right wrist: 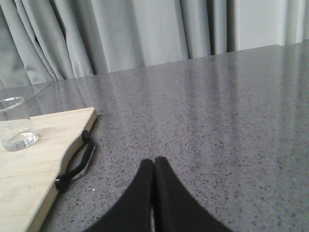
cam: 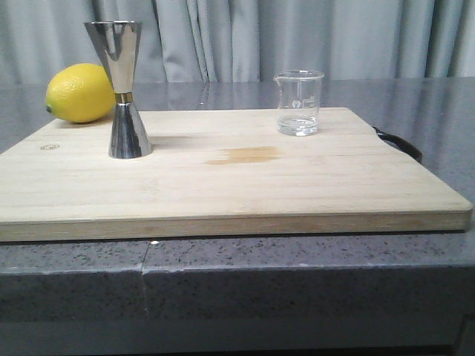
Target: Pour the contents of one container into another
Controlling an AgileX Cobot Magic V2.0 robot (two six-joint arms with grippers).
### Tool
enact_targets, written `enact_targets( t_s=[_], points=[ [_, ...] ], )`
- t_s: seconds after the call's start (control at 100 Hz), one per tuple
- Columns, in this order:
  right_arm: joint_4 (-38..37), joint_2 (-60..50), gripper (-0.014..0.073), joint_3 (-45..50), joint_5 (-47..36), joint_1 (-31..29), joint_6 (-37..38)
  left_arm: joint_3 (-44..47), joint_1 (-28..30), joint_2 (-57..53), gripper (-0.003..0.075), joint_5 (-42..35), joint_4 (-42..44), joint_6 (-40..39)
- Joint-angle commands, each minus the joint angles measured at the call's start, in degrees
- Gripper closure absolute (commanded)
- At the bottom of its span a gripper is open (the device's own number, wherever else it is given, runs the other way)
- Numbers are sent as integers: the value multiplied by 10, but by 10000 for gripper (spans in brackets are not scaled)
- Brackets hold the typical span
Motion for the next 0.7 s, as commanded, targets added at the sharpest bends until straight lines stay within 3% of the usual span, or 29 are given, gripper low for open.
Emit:
enact_targets(
  t_s=[0.0,0.69],
  points=[
    [-6,5,669,12,-45,-5,1,20,-5,6,740,-42,-6,-6],
    [-7,5,669,12,-29,-5,1,20,-5,6,740,-42,-6,-6]
  ],
)
